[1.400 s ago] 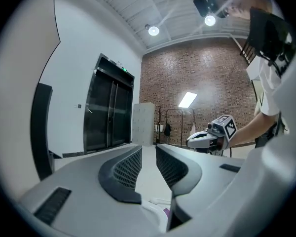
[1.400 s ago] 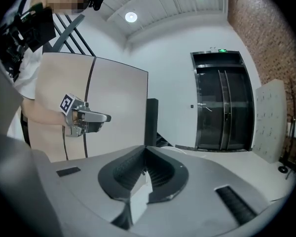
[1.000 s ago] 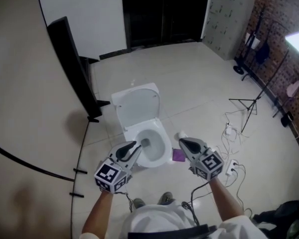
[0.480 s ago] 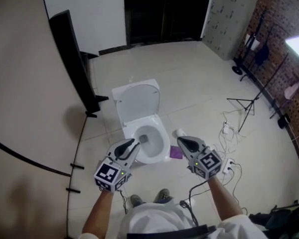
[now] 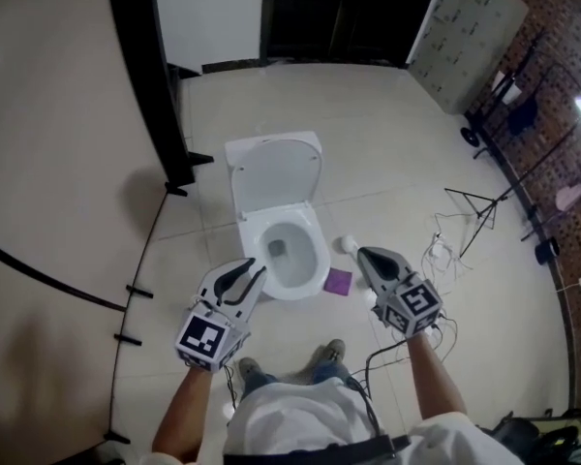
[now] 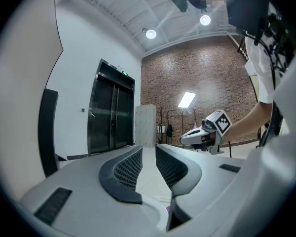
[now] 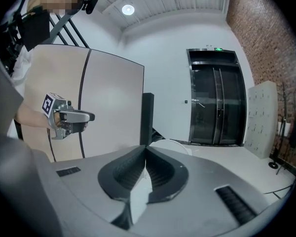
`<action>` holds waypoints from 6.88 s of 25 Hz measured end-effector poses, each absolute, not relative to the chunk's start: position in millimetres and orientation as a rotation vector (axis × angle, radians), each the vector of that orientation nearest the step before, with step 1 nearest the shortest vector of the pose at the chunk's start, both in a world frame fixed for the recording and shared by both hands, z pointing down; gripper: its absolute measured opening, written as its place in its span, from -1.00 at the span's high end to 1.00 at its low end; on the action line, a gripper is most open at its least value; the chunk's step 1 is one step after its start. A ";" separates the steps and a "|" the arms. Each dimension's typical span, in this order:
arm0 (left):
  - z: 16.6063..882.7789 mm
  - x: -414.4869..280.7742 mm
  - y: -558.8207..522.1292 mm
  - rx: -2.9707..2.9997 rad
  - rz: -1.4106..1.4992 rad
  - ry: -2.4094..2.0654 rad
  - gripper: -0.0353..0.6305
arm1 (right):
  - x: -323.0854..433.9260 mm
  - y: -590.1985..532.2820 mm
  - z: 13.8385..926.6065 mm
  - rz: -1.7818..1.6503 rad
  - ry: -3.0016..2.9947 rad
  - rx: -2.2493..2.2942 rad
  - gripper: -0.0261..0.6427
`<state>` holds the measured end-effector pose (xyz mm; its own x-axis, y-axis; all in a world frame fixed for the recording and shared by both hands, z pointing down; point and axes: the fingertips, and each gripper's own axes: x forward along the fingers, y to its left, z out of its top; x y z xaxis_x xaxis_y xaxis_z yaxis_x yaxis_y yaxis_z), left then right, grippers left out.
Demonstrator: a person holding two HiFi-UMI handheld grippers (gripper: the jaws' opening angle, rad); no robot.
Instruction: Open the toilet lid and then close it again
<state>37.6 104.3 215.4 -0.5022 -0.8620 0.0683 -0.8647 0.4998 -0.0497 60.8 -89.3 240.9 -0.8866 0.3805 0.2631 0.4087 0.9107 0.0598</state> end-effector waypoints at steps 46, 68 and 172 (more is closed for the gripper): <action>461.2 -166.1 -196.7 0.770 -0.033 -2.808 0.65 | -368.2 -265.2 559.8 -0.241 -2.269 -1.410 0.42; 469.8 -21.2 -133.6 0.580 0.003 -2.900 0.65 | -196.2 -252.0 603.5 -1.207 -2.119 -1.636 0.78; 351.2 95.7 -140.9 0.127 -0.013 -2.892 0.66 | 21.0 -299.8 449.2 -1.365 -1.746 -2.109 0.08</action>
